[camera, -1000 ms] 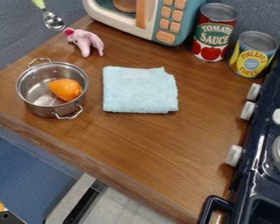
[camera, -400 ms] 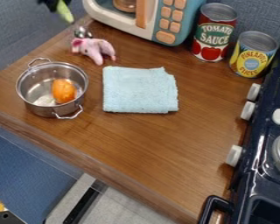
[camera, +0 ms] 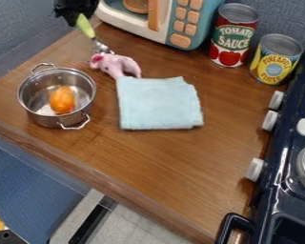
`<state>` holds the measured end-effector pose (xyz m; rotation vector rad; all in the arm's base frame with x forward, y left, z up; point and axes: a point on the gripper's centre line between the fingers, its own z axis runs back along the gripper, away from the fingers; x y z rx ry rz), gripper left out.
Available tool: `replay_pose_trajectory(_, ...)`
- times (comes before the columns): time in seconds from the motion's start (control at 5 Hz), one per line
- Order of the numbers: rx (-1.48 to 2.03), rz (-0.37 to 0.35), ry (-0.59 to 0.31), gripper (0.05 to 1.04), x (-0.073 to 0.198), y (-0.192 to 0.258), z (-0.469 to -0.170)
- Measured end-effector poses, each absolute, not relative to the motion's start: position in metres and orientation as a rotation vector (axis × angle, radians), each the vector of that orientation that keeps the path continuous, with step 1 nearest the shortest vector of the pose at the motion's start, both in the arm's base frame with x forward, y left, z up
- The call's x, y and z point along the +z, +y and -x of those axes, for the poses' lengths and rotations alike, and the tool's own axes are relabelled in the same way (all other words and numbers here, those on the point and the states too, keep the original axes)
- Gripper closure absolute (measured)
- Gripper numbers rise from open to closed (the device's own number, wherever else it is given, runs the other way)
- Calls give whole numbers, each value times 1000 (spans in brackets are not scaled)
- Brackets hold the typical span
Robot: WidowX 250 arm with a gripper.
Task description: Repositioned the green spoon of the left side of the table
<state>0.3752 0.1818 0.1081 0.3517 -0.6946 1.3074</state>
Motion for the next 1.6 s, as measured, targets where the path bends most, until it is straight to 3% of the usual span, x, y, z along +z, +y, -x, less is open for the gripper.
replay_pose_trajectory(1.0,1177,-244,-656,690,110,94,-353)
replay_pose_trajectory(1.2,1167,-248,-648,690,109,94,-352)
replay_pose_trajectory(1.4,1241,-243,-660,690,119,122,-357)
replay_pose_trajectory(1.6,1272,-225,-614,690,106,143,-362)
